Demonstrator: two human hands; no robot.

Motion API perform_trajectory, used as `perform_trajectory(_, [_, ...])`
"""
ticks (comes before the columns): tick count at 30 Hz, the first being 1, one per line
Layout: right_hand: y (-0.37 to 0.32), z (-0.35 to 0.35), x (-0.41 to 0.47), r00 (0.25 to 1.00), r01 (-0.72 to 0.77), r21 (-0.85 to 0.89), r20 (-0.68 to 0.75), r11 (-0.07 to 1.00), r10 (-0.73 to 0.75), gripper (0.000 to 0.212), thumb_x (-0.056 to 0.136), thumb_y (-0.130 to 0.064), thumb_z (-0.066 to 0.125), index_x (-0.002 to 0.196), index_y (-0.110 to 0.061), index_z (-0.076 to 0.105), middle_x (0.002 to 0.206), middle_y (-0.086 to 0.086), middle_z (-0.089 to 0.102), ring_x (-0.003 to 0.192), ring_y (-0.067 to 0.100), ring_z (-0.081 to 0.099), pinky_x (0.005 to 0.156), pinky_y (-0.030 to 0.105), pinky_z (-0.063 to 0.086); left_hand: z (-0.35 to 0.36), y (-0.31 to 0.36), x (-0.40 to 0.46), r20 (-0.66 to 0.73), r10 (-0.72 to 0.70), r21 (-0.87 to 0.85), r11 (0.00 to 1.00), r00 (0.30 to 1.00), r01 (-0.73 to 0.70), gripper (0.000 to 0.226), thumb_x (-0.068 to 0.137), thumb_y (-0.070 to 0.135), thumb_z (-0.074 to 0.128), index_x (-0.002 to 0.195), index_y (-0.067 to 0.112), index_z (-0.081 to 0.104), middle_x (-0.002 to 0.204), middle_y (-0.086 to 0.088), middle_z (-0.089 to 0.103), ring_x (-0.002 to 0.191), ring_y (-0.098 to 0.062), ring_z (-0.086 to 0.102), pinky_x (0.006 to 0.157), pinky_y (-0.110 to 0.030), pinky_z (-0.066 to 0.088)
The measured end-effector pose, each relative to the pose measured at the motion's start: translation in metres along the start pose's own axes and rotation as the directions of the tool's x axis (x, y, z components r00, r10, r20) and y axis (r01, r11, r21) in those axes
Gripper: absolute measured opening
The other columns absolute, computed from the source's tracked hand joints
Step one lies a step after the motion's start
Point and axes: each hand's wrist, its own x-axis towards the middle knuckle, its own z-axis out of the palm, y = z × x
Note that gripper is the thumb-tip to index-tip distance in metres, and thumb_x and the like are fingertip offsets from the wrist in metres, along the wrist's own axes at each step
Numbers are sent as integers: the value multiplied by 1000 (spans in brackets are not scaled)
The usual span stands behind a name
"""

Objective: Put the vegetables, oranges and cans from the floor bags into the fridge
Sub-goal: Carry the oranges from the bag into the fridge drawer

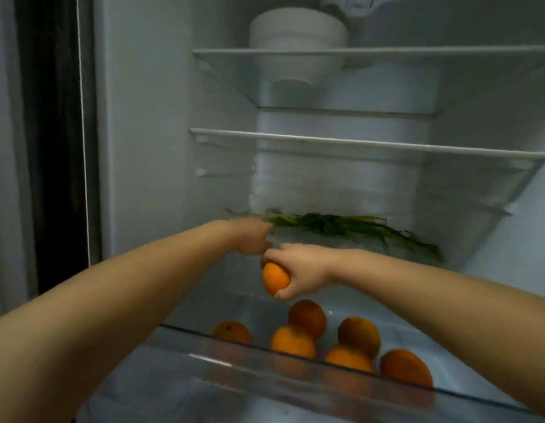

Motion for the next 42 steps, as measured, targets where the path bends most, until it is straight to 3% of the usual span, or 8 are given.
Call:
perform_trajectory(5, [-12,31,37,988,142,55,46,988,-145,63,80,-38,70,133,-18,41,125,11,52,110,28,52,83,30,41,38,-16,9,-5,24,-275,961,1000,-24,44,104,30,25,141,11,38,146,-15,38,137,-26,30,112,-33,25])
perform_trajectory(11, [-14,73,56,981,-2,161,191,987,-29,62,83,-33,66,135,-13,38,125,18,52,111,31,53,77,27,38,45,-20,12,8,18,-296,955,1000,-15,43,102,37,20,135,21,42,138,-18,39,132,-33,34,111,-43,27])
perform_trajectory(15, [-7,87,53,966,-54,174,260,983,7,67,81,-32,67,138,-14,37,132,16,51,115,30,53,91,31,45,44,-18,10,12,19,-299,954,1000,-14,43,102,36,19,138,21,39,139,-17,38,131,-33,34,111,-45,27])
perform_trajectory(23, [-9,69,47,934,-118,82,349,990,83,77,87,-42,58,150,-22,18,144,14,36,128,30,43,106,38,39,45,-20,11,-1,21,-303,953,1000,-21,46,102,38,18,139,21,39,142,-16,36,131,-33,36,109,-45,30])
perform_trajectory(30, [-32,-12,-8,973,-154,86,187,984,136,52,94,-39,51,141,-21,38,146,4,41,127,20,47,94,23,36,23,-15,-4,59,34,-291,956,998,-15,47,103,34,27,136,6,46,143,-19,44,128,-30,44,105,-36,35])
perform_trajectory(34, [-46,-25,-60,962,-191,385,-111,903,251,33,96,-28,51,126,-14,55,111,1,64,95,14,63,78,31,53,-3,-15,-27,-36,-4,-338,941,999,-8,43,101,35,38,123,3,57,129,-19,57,112,-30,55,94,-32,42])
perform_trajectory(36, [-56,-21,-88,924,-212,530,-165,821,345,24,97,-23,48,115,-11,59,100,3,66,81,17,66,68,33,56,-23,-4,-47,-43,-3,-396,918,999,-14,42,100,35,40,120,2,57,115,-18,61,96,-26,56,80,-30,46])
perform_trajectory(42, [-83,-3,-167,838,-376,421,-226,825,497,33,97,-31,45,78,-16,68,73,-3,70,64,13,66,59,27,49,-57,67,-150,143,186,-491,866,972,-93,42,99,44,37,97,12,64,87,-1,69,78,-16,67,76,-29,53])
